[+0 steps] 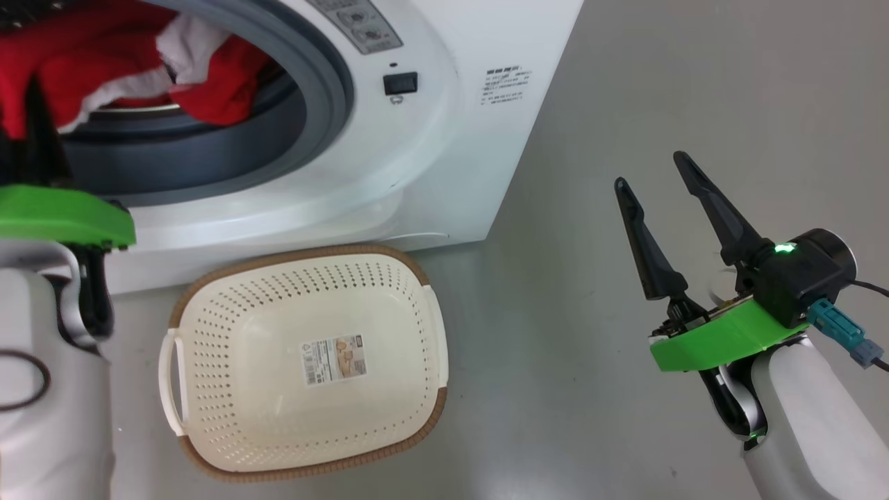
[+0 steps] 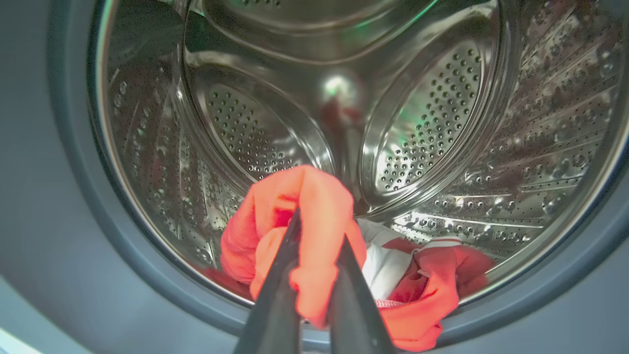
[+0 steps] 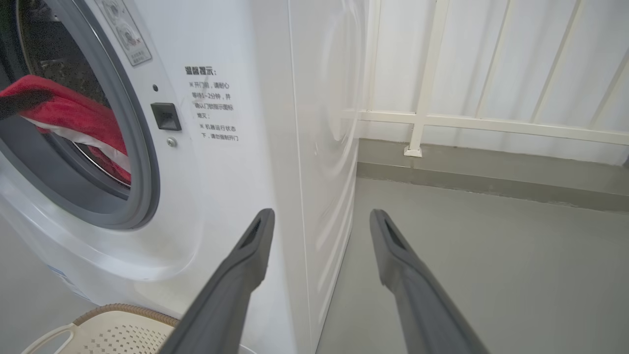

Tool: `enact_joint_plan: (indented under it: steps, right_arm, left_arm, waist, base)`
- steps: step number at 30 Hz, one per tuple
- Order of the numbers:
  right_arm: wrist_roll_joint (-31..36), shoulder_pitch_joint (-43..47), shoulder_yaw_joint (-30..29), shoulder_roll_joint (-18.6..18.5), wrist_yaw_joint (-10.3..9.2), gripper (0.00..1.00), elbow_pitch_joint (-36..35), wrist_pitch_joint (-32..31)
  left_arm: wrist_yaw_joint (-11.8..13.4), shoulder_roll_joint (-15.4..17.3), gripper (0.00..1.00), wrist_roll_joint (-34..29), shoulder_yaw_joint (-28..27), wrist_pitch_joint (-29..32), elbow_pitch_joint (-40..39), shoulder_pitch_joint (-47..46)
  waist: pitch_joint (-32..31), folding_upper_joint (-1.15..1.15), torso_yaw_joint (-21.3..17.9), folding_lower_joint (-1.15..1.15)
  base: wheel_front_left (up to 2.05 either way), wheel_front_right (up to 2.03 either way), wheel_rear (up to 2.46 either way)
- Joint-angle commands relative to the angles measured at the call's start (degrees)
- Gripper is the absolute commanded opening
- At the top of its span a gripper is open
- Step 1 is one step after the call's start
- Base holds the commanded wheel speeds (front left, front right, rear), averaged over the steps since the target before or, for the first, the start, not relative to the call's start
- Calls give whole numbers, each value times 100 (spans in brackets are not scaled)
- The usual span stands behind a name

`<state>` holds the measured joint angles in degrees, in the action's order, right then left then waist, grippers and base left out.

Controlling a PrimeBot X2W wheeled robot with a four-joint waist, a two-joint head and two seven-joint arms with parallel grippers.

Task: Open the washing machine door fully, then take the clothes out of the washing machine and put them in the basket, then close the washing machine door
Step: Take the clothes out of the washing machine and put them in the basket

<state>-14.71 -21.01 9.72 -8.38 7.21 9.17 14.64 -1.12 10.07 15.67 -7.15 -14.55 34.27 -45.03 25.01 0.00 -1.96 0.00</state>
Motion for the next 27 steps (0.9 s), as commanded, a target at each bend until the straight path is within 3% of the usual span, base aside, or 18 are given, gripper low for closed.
enact_joint_plan:
  steps: [1, 12, 27]
  right_arm:
    - [-52, 171, 92, -10, 28, 100, -115, 36]
    - [-79, 495, 96, 0, 28, 100, -28, 36]
    - [-135, 842, 129, 25, 28, 100, 73, 36]
  left_arm:
    - [-22, 188, 0, -52, -188, -44, -350, 238]
    - [-95, -272, 0, -181, -317, -44, -1585, 1495]
    - [-2, -511, 0, -210, -278, -10, -3242, 2657]
  waist:
    - [-160, 0, 35, 0]
    - [-829, 0, 60, 0]
    - [-1486, 0, 25, 0]
  base:
    - [0, 0, 0]
    - [0, 0, 0]
    - [0, 0, 0]
